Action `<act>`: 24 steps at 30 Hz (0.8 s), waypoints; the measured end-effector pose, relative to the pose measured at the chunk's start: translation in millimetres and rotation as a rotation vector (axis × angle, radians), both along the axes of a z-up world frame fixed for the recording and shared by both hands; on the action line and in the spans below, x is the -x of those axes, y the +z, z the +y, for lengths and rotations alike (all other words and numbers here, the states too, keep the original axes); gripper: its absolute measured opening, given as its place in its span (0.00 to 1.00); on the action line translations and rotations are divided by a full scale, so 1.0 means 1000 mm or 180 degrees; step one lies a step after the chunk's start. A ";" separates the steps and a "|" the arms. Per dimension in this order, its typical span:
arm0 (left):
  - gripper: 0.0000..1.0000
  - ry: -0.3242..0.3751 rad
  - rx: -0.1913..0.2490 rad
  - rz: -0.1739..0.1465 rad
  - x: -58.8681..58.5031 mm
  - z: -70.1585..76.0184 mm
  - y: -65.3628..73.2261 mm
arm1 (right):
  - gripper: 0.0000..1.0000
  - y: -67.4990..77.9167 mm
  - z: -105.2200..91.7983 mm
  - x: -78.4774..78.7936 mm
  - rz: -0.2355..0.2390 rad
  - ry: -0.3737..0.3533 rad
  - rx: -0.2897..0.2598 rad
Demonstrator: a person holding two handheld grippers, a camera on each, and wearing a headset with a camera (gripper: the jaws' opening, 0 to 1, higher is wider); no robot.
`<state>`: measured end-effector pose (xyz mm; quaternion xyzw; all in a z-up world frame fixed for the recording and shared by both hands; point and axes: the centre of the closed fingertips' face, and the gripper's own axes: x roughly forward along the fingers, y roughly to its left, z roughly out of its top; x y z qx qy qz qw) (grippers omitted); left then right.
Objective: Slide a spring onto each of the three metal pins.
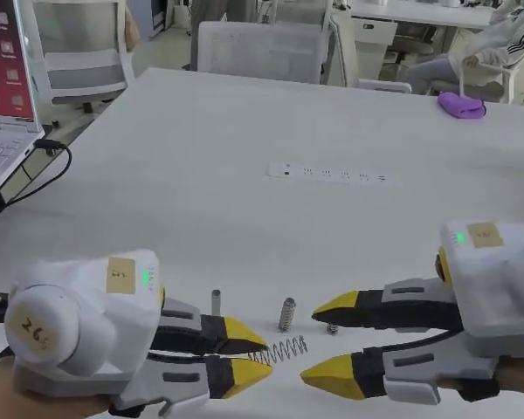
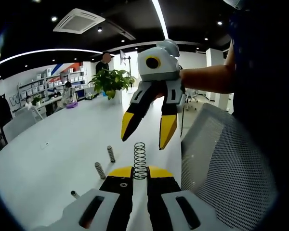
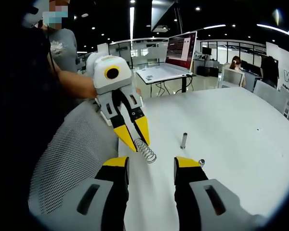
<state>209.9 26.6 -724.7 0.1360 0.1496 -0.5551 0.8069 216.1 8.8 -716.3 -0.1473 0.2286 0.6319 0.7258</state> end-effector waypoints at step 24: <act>0.03 -0.0188 0.0146 -0.0042 0.011 -0.012 0.010 | 0.17 -0.007 0.009 0.015 0.0121 0.0220 -0.0009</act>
